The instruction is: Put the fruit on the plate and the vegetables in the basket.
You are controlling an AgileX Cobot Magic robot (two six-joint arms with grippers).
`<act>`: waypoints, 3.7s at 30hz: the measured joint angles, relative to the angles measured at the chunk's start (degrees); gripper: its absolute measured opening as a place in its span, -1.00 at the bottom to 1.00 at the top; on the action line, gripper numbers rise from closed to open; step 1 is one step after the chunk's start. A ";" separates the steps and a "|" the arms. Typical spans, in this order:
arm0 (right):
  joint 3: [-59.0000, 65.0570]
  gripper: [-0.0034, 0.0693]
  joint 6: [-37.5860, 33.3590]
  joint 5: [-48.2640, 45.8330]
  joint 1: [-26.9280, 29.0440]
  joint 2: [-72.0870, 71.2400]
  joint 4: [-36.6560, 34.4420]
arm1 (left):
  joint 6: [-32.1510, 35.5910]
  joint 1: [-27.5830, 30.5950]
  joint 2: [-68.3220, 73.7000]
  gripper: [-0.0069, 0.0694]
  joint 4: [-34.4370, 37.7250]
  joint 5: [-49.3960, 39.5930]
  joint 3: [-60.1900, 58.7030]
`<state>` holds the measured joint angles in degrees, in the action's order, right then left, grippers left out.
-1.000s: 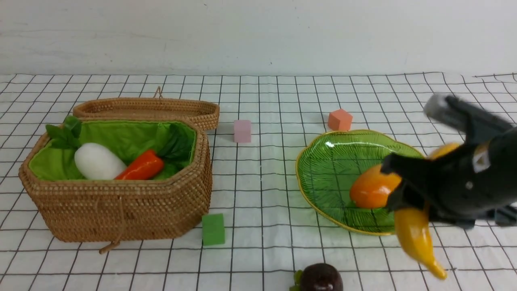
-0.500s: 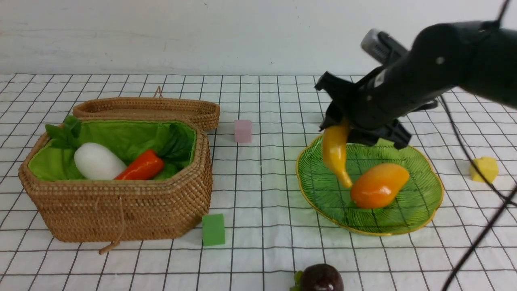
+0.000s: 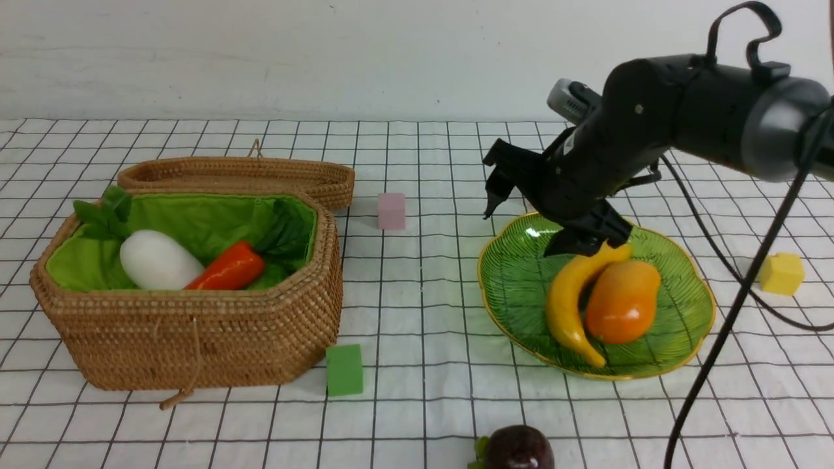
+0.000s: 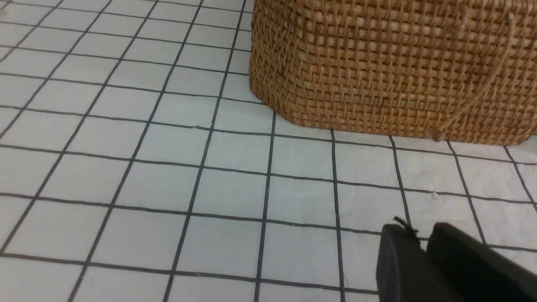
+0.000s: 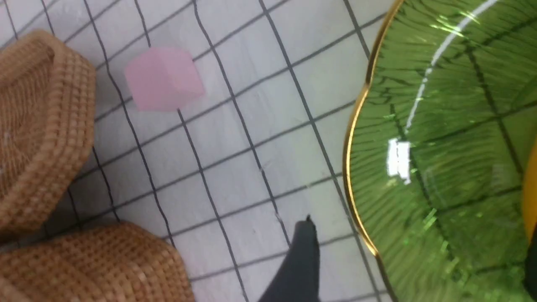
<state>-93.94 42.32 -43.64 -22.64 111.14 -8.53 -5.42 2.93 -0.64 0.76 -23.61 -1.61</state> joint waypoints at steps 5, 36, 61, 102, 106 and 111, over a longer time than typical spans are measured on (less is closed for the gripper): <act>0.48 0.85 -15.00 -14.38 -0.72 -8.98 2.71 | 0.00 0.00 0.00 -0.58 0.00 0.00 0.00; 21.59 0.61 -17.58 -12.29 -17.32 -2.80 0.09 | 0.00 0.00 0.00 -0.55 0.00 0.00 0.00; 7.91 0.87 -20.82 11.71 3.49 -1.07 6.18 | 0.00 0.00 0.00 -0.46 0.00 0.00 0.00; 63.40 -0.92 -19.39 4.07 4.58 -111.97 17.60 | 0.00 0.00 0.00 -0.37 0.00 0.00 0.00; 63.40 -0.91 -20.20 3.65 4.58 -112.17 18.48 | 0.00 0.00 0.00 -0.35 0.00 0.00 0.00; 67.19 -0.90 -22.19 4.80 12.22 -112.17 22.89 | 0.00 0.00 0.00 -0.35 0.00 0.00 0.00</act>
<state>-26.75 20.13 -38.84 -10.42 -1.03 14.36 -5.42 2.93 -0.64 0.76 -23.61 -1.61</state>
